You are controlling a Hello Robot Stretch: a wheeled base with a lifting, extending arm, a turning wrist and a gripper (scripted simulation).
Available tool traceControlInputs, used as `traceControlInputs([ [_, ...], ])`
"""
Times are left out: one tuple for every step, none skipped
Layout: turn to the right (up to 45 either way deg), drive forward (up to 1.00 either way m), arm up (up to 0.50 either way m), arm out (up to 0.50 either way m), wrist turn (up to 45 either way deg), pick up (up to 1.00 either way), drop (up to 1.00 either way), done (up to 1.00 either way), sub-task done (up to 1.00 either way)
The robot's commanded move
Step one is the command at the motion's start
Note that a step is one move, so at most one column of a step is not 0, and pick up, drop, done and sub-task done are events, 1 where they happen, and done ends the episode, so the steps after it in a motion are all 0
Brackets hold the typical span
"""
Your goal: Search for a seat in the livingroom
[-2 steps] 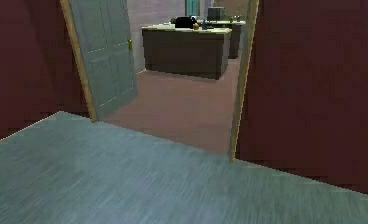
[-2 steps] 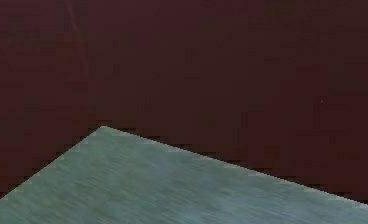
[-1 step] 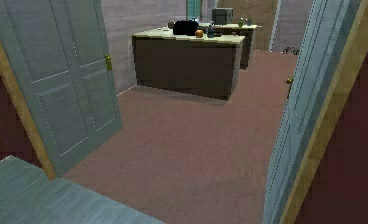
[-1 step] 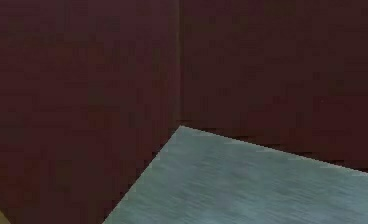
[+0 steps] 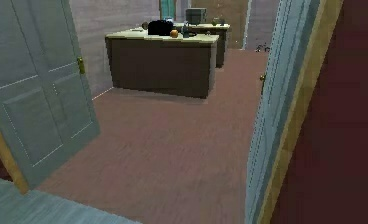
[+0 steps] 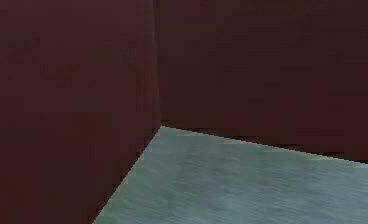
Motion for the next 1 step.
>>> traceControlInputs([
  [0.0, 0.20, 0.00, 0.00, 0.0, 0.00, 0.00, 0.00, 0.00],
])
